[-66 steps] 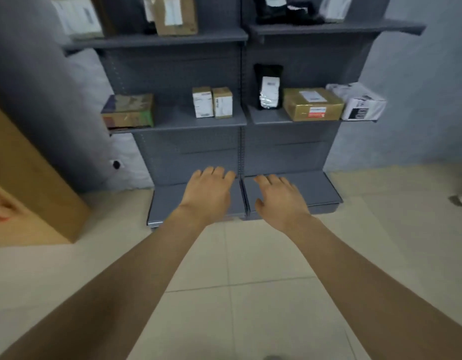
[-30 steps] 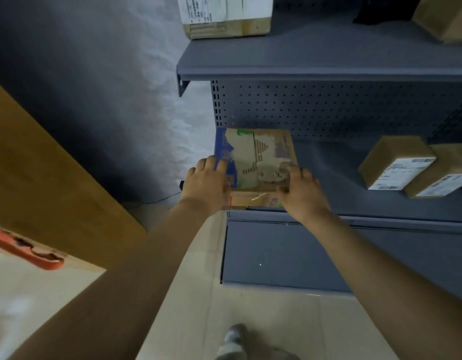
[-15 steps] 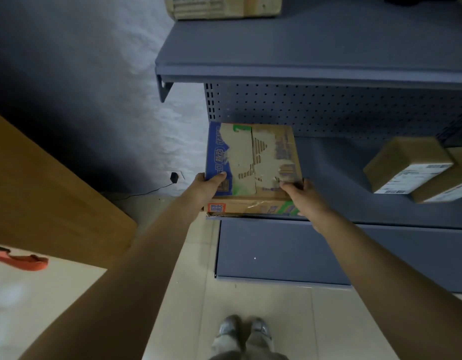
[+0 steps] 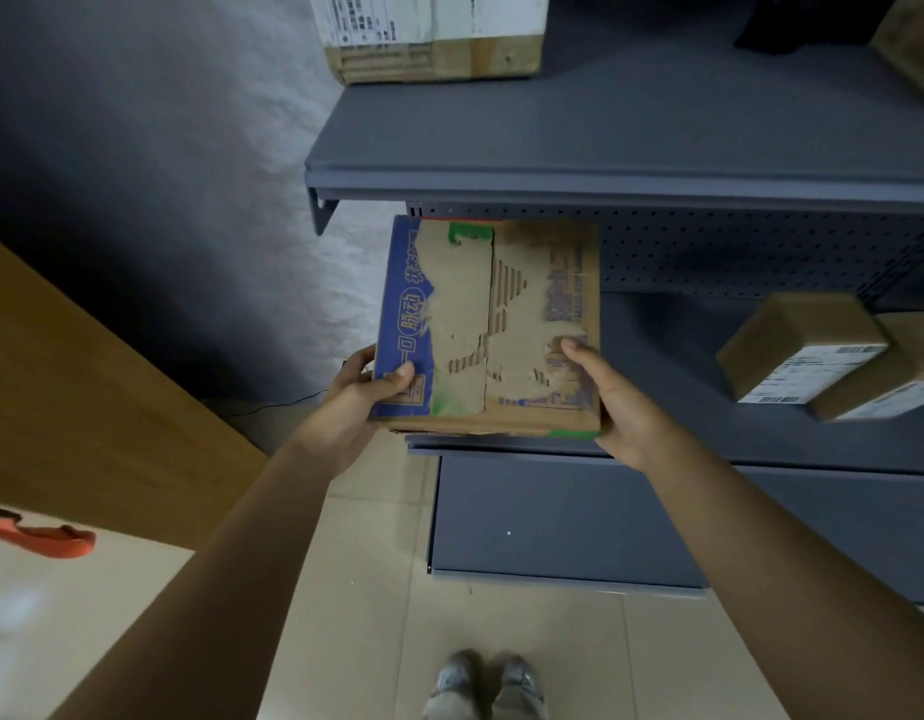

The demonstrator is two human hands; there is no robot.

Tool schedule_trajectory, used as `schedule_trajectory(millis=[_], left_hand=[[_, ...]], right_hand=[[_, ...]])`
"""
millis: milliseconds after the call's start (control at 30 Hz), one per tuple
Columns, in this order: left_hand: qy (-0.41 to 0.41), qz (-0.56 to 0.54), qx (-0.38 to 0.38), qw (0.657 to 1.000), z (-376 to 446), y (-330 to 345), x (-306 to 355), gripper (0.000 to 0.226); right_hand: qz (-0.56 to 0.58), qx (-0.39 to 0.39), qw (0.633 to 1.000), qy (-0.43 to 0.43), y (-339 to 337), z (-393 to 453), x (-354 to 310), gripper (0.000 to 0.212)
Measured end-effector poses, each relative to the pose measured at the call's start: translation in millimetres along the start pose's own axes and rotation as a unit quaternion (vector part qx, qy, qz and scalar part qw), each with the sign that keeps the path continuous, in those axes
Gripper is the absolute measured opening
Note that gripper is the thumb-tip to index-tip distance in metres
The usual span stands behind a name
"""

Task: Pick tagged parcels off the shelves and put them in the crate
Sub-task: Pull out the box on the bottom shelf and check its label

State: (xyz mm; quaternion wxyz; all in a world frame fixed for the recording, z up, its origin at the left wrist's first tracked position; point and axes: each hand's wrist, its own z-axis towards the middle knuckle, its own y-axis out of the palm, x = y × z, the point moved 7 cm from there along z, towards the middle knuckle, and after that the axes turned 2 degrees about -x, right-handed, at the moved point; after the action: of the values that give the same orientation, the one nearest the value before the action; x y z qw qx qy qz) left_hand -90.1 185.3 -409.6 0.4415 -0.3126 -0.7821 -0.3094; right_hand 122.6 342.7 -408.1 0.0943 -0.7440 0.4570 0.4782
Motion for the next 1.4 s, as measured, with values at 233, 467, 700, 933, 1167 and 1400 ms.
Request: schedule_trajectory(millis=[233,467,700,933,1167,1400], left_hand=[[-0.03,0.16,0.011,0.987,-8.9,14.1,21.3,0.042],[0.008,0.155,-0.121,0.98,-33.6,123.2,71.9,0.07],[0.042,0.184,0.016,0.982,-26.6,113.8,92.7,0.076],[0.061,0.127,0.137,0.98,-28.8,82.4,87.1,0.098],[-0.036,0.033,0.097,0.994,-25.5,47.2,62.3,0.066],[-0.055,0.032,-0.005,0.998,-38.1,38.5,54.2,0.032]], right_hand=[[-0.11,0.125,0.972,-0.164,-8.6,-24.3,-40.2,0.053],[-0.291,0.24,0.873,-0.308,25.2,-46.6,-75.3,0.086],[-0.353,0.084,0.863,-0.352,67.2,-67.0,-50.9,0.089],[-0.493,-0.003,0.78,-0.386,99.6,-74.7,-38.5,0.082],[-0.469,0.041,0.827,-0.306,50.0,-54.5,-52.9,0.055],[-0.127,0.054,0.989,-0.055,-13.0,-29.6,-25.0,0.064]])
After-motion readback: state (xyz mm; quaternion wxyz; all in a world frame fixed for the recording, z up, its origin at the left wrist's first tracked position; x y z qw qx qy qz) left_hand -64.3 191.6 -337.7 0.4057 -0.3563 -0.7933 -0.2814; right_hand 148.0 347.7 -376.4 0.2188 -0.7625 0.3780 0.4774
